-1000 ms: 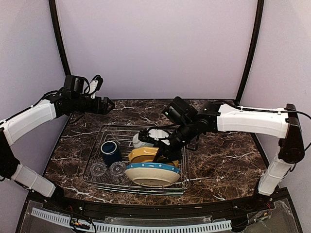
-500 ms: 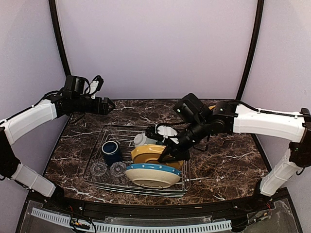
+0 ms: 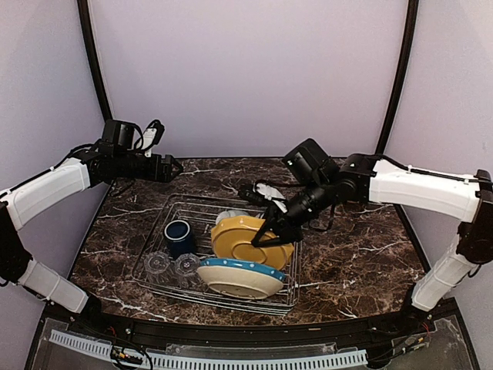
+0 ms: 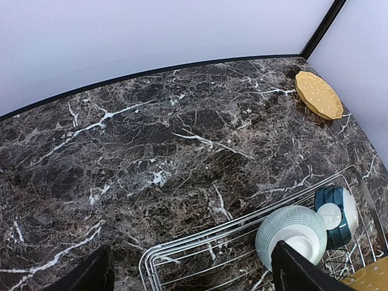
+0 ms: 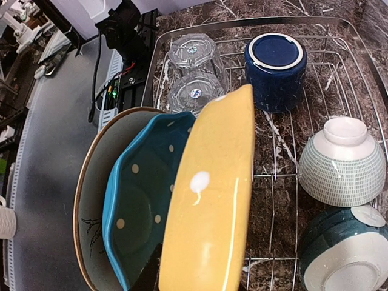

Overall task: Unload the mixed dishes from the dish rack
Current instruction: Grab the plate from the dish rack.

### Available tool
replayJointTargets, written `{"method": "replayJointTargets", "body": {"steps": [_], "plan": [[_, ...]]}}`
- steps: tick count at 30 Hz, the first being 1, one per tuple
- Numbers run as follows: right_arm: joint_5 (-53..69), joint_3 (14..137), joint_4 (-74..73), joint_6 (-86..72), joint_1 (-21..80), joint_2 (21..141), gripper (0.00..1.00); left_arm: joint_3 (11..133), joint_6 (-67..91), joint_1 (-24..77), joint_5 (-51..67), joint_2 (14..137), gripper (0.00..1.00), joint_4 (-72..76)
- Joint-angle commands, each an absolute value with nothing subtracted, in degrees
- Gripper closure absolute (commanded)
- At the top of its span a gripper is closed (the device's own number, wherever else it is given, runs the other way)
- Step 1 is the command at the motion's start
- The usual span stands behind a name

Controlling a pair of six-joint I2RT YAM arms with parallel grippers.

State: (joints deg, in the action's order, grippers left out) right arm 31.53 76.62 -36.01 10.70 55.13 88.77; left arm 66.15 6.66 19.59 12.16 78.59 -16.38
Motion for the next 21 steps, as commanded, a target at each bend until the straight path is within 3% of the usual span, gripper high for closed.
{"method": "replayJointTargets", "body": {"steps": [1, 14, 21], "plan": [[37.4, 81.7, -24.6, 3.0, 51.2, 89.3, 1.0, 66.6, 6.3, 19.2, 13.1, 78.2, 0.11, -16.9], [49.8, 86.5, -27.2, -1.8, 47.2, 97.0, 1.0, 66.6, 6.6, 19.2, 13.8, 78.2, 0.11, -16.9], [54.9, 86.3, -25.2, -3.5, 45.2, 94.9, 1.0, 66.7, 6.6, 19.2, 14.1, 78.3, 0.11, -17.0]]}}
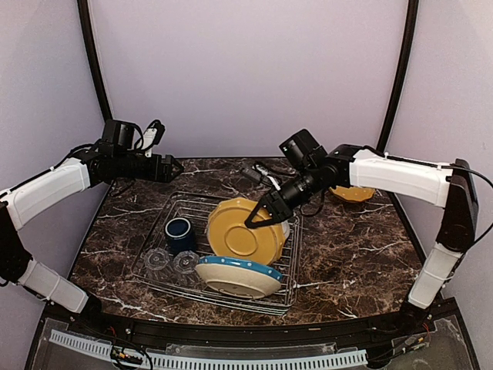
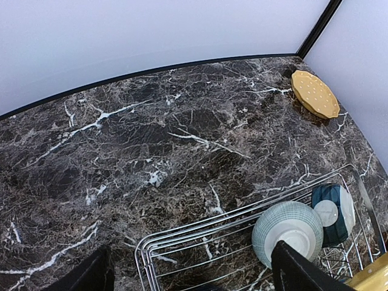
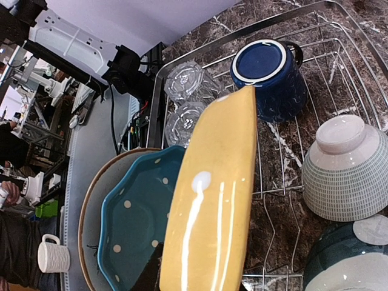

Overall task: Unload the mixed dishes from the dish rack
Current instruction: Grab the plate from the dish rack, then place the plate in the corner of the board.

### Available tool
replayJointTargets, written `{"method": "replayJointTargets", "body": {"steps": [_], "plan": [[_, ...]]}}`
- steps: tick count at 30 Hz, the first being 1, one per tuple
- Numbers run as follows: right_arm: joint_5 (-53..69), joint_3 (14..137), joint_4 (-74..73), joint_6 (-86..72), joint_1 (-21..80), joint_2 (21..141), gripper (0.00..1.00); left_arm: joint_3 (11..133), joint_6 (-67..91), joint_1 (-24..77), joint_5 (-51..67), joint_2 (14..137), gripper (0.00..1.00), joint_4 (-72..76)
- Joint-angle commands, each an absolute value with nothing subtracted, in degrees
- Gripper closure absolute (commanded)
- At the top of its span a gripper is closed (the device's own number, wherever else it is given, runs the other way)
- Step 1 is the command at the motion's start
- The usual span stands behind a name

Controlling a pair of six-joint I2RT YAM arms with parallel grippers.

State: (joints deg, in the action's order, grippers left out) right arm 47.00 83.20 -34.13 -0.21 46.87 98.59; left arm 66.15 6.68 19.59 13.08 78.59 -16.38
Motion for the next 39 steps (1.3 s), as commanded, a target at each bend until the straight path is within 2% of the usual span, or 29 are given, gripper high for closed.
{"method": "replayJointTargets", "body": {"steps": [1, 21, 32, 35, 39], "plan": [[55.1, 85.9, -24.2, -4.1, 44.8, 94.3, 1.0, 66.7, 6.6, 19.2, 14.2, 78.3, 0.11, -17.0], [51.1, 85.3, -15.4, -11.9, 42.6, 90.3, 1.0, 66.7, 6.9, 19.2, 14.5, 78.2, 0.11, -16.9], [44.7, 78.0, -4.1, -18.1, 36.8, 79.7, 1.0, 66.8, 6.9, 19.2, 14.6, 77.8, 0.11, -17.0], [38.5, 74.1, -2.0, -18.1, 35.3, 75.5, 1.0, 66.9, 6.9, 19.2, 14.8, 77.7, 0.11, -17.1], [23.4, 69.3, -2.4, -16.5, 34.5, 69.9, 1.0, 66.9, 6.9, 19.2, 14.9, 77.5, 0.11, -17.1]]}}
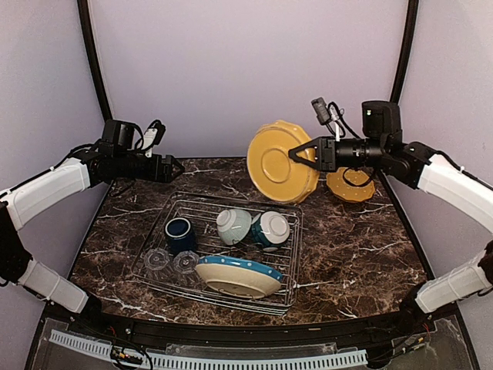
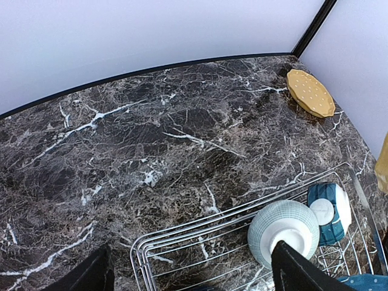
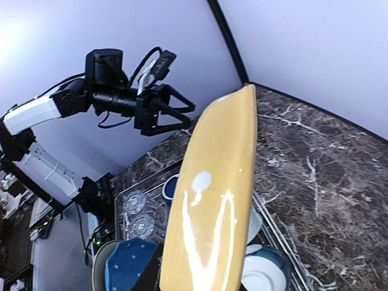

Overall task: Unload the mixed dishes from the dish rack
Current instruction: Place the plate in the corner of the board.

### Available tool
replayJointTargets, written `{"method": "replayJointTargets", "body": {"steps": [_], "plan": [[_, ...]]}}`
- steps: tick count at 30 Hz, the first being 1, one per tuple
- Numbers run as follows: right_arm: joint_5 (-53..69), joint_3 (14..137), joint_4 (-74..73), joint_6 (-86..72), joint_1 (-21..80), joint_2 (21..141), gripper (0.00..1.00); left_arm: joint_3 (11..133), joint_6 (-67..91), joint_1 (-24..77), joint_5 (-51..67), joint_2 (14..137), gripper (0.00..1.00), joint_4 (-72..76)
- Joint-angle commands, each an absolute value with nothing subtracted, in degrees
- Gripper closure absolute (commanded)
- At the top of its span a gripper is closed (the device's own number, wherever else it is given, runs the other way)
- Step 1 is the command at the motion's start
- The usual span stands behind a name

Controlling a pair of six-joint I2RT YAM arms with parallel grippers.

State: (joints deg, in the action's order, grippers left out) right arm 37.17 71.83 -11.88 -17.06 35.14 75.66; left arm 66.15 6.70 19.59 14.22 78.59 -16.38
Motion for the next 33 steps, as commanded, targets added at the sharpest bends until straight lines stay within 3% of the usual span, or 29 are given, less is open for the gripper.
{"method": "replayJointTargets", "body": {"steps": [1, 8, 15, 33], "plan": [[19.6, 68.3, -3.2, -15.8, 34.5, 68.6, 1.0, 66.9, 6.9, 19.2, 14.9, 77.5, 0.11, -17.1], [-10.3, 63.9, -13.4, -10.9, 34.3, 62.6, 1.0, 66.9, 7.0, 19.2, 14.9, 77.4, 0.11, -17.1], [-25.4, 62.7, -19.6, -9.6, 34.3, 63.1, 1.0, 66.9, 7.1, 19.2, 15.2, 77.6, 0.11, -17.1], [-24.1, 77.9, -27.5, -0.4, 20.3, 87.4, 1.0, 66.9, 7.0, 19.2, 14.9, 77.7, 0.11, -17.2]]}}
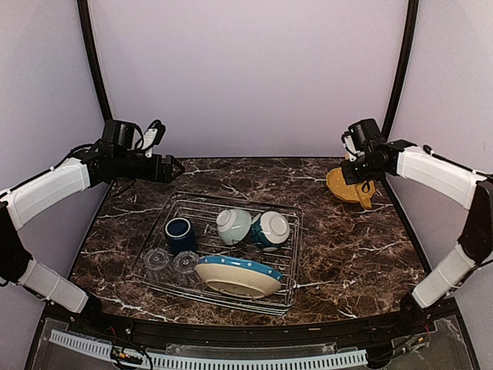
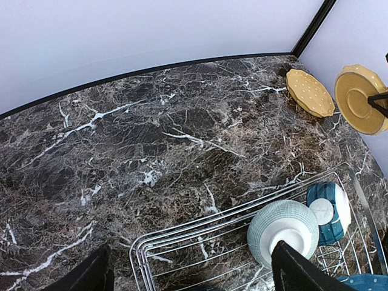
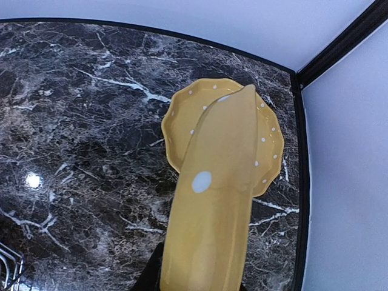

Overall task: Unload the mixed dishes from the dish rack
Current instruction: Place the plate in the corner of the board.

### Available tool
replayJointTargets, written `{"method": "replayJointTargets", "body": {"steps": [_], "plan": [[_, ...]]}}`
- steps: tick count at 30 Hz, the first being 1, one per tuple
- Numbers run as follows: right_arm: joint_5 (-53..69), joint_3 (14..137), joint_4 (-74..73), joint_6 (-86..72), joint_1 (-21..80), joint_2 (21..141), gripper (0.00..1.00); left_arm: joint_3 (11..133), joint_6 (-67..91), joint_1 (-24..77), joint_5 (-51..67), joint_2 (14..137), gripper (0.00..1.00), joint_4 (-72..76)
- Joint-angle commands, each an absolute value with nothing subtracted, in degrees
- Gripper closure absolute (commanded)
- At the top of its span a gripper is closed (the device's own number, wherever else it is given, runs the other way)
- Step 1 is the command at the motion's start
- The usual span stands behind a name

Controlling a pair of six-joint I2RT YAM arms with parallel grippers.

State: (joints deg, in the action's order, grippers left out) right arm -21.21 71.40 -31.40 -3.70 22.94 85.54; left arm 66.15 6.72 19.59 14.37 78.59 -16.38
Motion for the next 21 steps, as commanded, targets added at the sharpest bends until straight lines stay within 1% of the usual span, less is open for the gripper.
{"method": "replayJointTargets", "body": {"steps": [1, 5, 10, 21], "plan": [[-23.9, 79.3, -27.9, 1.0, 19.5, 88.9, 1.0, 67.0, 7.0, 19.2, 15.0, 77.7, 0.11, -17.2], [-23.5, 85.4, -30.0, 3.1, 18.0, 96.2, 1.0, 67.0, 7.0, 19.2, 15.1, 77.7, 0.11, -17.2], [-28.0, 92.3, -32.3, 6.1, 17.4, 104.7, 1.0, 66.9, 7.0, 19.2, 15.0, 77.5, 0.11, -17.2], [-30.7, 100.3, -32.3, 10.0, 16.0, 115.5, 1.0, 67.0, 7.2, 19.2, 15.4, 77.6, 0.11, -17.1]]}}
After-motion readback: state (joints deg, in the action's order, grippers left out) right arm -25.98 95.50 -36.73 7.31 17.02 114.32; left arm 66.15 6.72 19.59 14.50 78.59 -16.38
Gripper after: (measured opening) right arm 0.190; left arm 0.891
